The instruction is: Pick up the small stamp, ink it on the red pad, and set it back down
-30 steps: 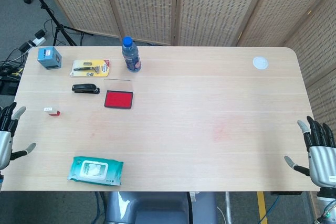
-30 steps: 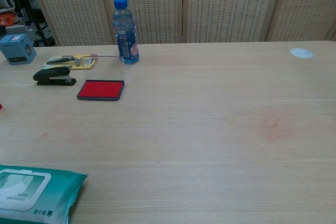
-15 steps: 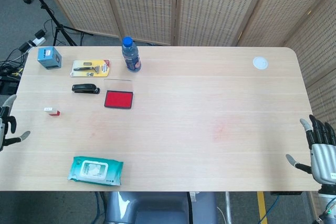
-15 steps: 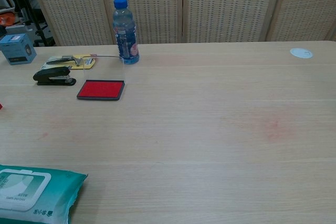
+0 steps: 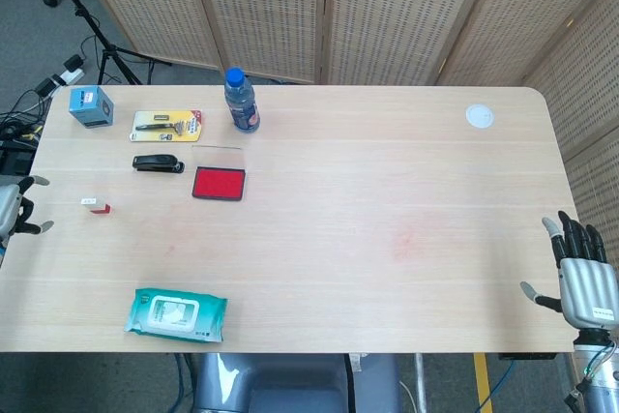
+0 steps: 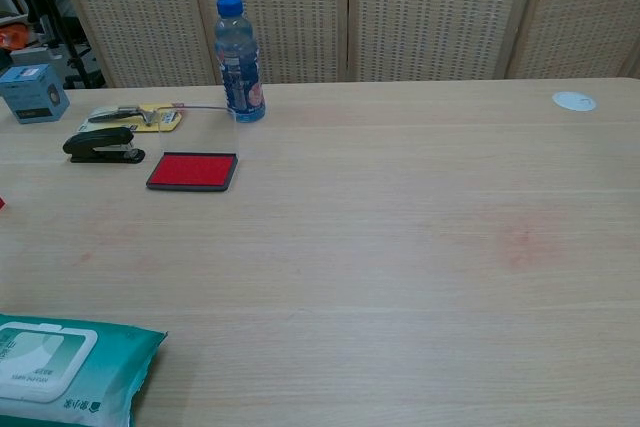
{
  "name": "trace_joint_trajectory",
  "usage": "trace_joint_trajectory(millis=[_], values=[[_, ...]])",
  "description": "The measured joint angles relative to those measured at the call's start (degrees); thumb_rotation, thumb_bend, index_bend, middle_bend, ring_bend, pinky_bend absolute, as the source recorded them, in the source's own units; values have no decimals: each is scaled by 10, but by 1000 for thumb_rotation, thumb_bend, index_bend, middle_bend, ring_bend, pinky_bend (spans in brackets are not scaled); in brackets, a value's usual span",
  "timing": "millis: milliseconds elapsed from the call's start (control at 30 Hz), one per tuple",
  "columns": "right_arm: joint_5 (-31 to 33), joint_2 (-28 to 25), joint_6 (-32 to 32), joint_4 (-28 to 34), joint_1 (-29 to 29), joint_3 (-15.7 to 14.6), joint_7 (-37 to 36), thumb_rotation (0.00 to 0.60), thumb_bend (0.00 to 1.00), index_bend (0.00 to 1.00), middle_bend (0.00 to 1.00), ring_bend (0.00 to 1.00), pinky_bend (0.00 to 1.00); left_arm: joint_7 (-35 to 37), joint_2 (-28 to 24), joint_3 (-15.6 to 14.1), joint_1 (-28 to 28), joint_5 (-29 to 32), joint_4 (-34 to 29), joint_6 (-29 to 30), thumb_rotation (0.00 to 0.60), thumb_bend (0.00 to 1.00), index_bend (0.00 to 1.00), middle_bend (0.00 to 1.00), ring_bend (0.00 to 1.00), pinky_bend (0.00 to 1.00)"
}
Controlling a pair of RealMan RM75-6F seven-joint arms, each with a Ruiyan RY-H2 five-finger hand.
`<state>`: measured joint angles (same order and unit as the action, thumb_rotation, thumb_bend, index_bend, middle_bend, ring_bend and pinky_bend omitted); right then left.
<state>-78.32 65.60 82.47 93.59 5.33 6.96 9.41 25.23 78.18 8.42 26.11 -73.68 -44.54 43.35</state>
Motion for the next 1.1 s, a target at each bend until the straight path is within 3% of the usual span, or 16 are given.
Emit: trace_joint_trajectory(millis=[367, 700, 1100], values=[[25, 12, -22, -11, 11, 3, 20, 600, 0, 0, 0, 0, 0, 87, 74, -19, 60, -29, 136, -77, 600, 185, 385, 970, 1000, 989], [48, 20, -41, -24, 19, 6, 26, 600, 0, 0, 0, 0, 0, 126, 109, -41, 96, -64, 192, -113, 600, 219, 412, 970, 1000, 989], [63, 25, -53, -33, 25, 7, 32, 600, 0, 0, 0, 0, 0, 146, 133, -52, 111, -75, 213, -133, 600, 246, 469, 970, 1000, 989]])
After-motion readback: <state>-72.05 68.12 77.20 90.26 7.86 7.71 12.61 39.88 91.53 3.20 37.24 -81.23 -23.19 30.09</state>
